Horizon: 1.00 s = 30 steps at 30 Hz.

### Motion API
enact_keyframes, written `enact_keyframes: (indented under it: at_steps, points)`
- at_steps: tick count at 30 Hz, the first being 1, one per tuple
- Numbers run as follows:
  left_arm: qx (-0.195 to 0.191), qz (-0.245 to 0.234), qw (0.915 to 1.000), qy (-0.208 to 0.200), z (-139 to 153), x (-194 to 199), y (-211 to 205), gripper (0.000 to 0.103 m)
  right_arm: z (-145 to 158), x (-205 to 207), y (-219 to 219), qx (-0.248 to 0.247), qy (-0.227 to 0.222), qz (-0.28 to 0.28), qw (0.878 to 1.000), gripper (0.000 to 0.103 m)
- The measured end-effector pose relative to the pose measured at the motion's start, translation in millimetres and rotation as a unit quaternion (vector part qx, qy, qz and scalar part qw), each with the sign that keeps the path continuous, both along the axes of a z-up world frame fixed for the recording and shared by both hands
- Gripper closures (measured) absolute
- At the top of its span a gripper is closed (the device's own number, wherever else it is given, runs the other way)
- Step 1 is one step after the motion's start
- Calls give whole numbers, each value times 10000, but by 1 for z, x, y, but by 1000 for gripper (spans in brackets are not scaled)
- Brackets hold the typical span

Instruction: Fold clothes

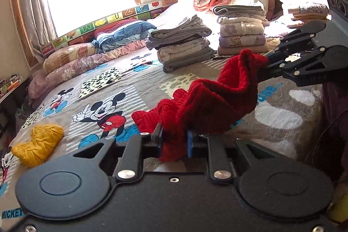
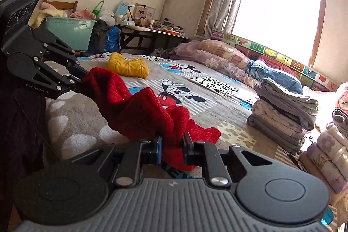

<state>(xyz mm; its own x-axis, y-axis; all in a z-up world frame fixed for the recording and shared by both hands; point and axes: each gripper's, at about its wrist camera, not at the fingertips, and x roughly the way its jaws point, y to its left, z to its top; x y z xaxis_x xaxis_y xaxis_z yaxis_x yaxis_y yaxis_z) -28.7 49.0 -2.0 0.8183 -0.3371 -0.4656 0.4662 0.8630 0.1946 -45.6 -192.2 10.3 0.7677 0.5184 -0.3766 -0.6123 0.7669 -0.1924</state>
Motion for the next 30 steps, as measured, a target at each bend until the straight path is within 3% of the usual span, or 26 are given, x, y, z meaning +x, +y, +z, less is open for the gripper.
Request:
enact_keyframes:
  at_steps: [6,12,20,25,30]
  points:
    - [-1145,27,9928,335,1,52,21,84,-3,54,-12,1131,491,-85,9923,83]
    - [-2204,63,9732,647,-12,111,48,85,-24,122,-38,2176,1152,-68,9692,84]
    - [-2879,267,9507,1126,-30,181,67,85,-57,199,-57,3202,1846,-238,9289,84]
    - [-3398,440,9267,1544,-48,217,78,85,-78,232,-63,3750,2212,-346,8996,84]
    - [-3491,596,9219,1570,-63,229,79,85,-97,253,-69,4056,2482,-490,8783,84]
